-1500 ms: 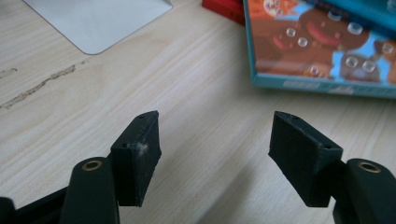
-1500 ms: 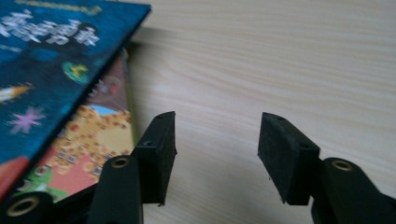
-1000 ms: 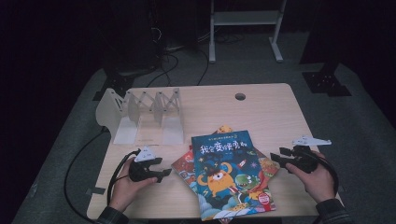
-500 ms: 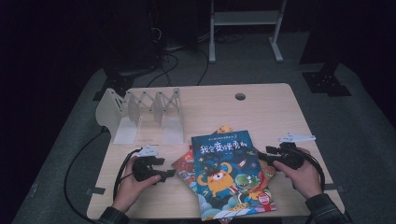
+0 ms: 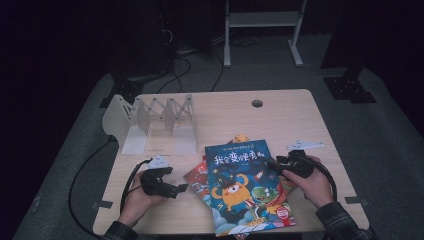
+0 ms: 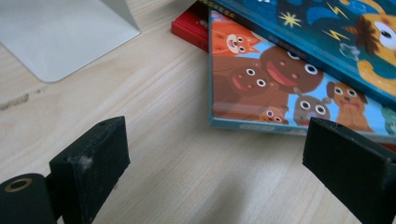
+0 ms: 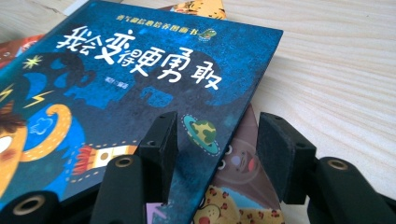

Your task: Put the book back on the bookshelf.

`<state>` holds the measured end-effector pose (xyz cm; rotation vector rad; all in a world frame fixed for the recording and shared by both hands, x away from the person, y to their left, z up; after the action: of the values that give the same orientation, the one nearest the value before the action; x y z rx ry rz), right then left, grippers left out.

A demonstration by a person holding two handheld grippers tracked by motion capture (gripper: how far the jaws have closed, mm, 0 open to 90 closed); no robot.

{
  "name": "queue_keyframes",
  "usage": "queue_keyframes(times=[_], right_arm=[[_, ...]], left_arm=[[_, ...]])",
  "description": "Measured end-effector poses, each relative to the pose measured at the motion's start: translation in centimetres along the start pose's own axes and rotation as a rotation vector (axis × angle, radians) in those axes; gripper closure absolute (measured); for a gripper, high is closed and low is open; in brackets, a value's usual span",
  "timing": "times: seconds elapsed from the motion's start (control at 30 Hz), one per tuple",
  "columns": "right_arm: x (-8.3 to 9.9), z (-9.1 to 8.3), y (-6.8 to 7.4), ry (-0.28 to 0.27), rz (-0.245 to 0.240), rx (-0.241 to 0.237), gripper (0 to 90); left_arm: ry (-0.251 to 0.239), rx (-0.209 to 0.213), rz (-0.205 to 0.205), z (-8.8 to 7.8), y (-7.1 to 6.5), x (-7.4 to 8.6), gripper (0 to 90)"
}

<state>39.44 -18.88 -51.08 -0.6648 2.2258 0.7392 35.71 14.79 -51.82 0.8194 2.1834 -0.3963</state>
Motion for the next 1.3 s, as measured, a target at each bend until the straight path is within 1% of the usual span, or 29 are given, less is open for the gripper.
queue_keyframes(times=[0.07, 0.1, 0.13, 0.17, 0.2, 0.23, 0.3, 0.33, 0.4, 0.43, 0.47, 0.53, 0.57, 0.6, 0.63, 0.67, 0.7, 0.73, 0.77, 0.8, 0.83, 0.87, 0.9, 0.93, 0.97, 1.0, 1.03, 1.23, 1.3], right_arm=[[-0.1, 0.3, -0.1, 0.002, 0.001, -0.002, 47.6], [-0.1, 0.3, -0.1, 0.002, 0.001, -0.002, 47.6], [-0.1, 0.4, -0.1, 0.001, 0.001, -0.002, 48.0], [-0.2, 0.5, -0.1, 0.001, -0.003, -0.005, 48.4], [-0.2, 0.6, -0.1, -0.001, -0.001, -0.009, 48.7], [-0.2, 0.6, 0.0, 0.0, 0.002, -0.014, 49.5], [-0.3, 0.7, 0.0, 0.0, 0.003, -0.019, 50.7], [-0.4, 1.0, 0.3, 0.002, 0.001, -0.032, 51.4], [-0.4, 1.1, 0.3, 0.006, -0.004, -0.023, 51.5], [-0.6, 1.2, 0.4, 0.021, -0.007, -0.019, 52.2], [-0.7, 1.4, 0.4, 0.021, -0.013, -0.016, 52.5], [-0.8, 1.5, 0.5, 0.022, -0.021, -0.018, 52.8], [-1.0, 1.7, 0.6, 0.024, -0.025, -0.021, 53.0], [-1.3, 2.1, 0.8, 0.03, -0.045, -0.028, 53.6], [-1.4, 2.3, 0.9, 0.035, -0.059, -0.031, 53.8], [-1.6, 2.5, 1.0, 0.036, -0.07, -0.035, 54.1], [-1.6, 2.5, 1.0, 0.036, -0.07, -0.035, 54.1], [-1.8, 2.9, 1.2, 0.042, -0.092, -0.043, 54.5], [-1.9, 3.1, 1.3, 0.046, -0.104, -0.048, 54.5], [-1.9, 3.1, 1.3, 0.046, -0.104, -0.048, 54.5], [-2.2, 3.4, 1.5, 0.055, -0.119, -0.055, 54.8], [-2.2, 3.5, 1.6, 0.06, -0.128, -0.058, 55.0], [-2.3, 3.6, 1.7, 0.063, -0.133, -0.064, 55.1], [-2.3, 3.6, 1.7, 0.063, -0.133, -0.064, 55.1], [-2.5, 3.9, 1.8, 0.065, -0.143, -0.073, 55.2], [-2.5, 4.0, 1.9, 0.067, -0.145, -0.079, 55.3], [-2.6, 4.1, 2.0, 0.07, -0.151, -0.082, 55.4], [-2.9, 4.6, 2.4, 0.072, -0.169, -0.1, 55.7], [-3.1, 5.0, 2.6, 0.069, -0.178, -0.102, 55.9]], left_arm=[[-0.019, 0.008, 0.004, -0.2, 0.0, -0.3, 14.0], [-0.02, 0.003, 0.0, -0.2, 0.1, -0.3, 14.0], [-0.018, 0.01, -0.009, -0.3, 0.0, -0.4, 15.3], [0.004, 0.004, 0.017, -0.3, -0.1, -0.3, 20.3], [0.004, 0.004, 0.017, -0.3, -0.1, -0.3, 22.8], [-0.01, 0.016, 0.014, -0.4, -0.4, -0.5, 24.9], [-0.019, 0.017, 0.011, -0.5, -0.5, -0.6, 27.5], [-0.026, 0.011, 0.015, -0.6, -0.6, -0.8, 29.5], [-0.037, 0.017, 0.014, -0.6, -0.7, -1.0, 30.6], [-0.054, 0.04, 0.013, -0.6, -1.1, -1.1, 33.1], [-0.054, 0.04, 0.013, -0.6, -1.1, -1.1, 35.2], [-0.041, 0.037, -0.004, -0.5, -1.3, -1.1, 36.2], [-0.027, 0.037, 0.0, -0.4, -1.4, -1.1, 37.0], [-0.02, 0.025, -0.001, -0.3, -1.4, -1.1, 32.9], [-0.021, 0.016, -0.002, -0.3, -1.3, -1.1, 31.7], [-0.015, 0.008, -0.024, -0.2, -1.1, -1.1, 31.2], [-0.015, 0.008, -0.024, -0.2, -1.1, -1.1, 29.2], [-0.019, 0.005, -0.026, -0.2, -1.0, -1.1, 28.7], [-0.034, 0.0, -0.012, -0.2, -1.0, -1.1, 28.6], [-0.031, 0.001, -0.002, -0.3, -1.0, -1.1, 28.6], [0.001, -0.008, -0.008, -0.1, -0.8, -1.0, 23.2], [-0.004, -0.002, 0.01, -0.2, -0.9, -1.1, 24.1], [-0.004, -0.002, 0.01, -0.2, -0.9, -1.1, 27.3], [-0.017, 0.0, 0.015, -0.2, -1.0, -1.2, 27.3], [-0.035, 0.009, 0.022, -0.4, -1.1, -1.4, 33.6], [-0.035, 0.009, 0.022, -0.4, -1.1, -1.4, 36.1], [-0.043, 0.008, 0.02, -0.5, -1.0, -1.6, 36.5], [-0.039, 0.003, -0.003, -0.3, -0.1, -2.0, 35.3], [-0.032, 0.018, -0.004, -0.2, 0.0, -2.1, 34.1]])
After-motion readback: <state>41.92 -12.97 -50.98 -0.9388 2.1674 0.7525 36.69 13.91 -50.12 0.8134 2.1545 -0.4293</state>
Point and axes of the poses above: each handheld gripper's, and its own axes: z roughly forward along the jaws, x roughly out of its underside, y roughly to its left, the point moved 10 cm from there along z, roughly forward along the jaws, and after that the axes turned 10 degrees about -x, right-handed, at the moved point
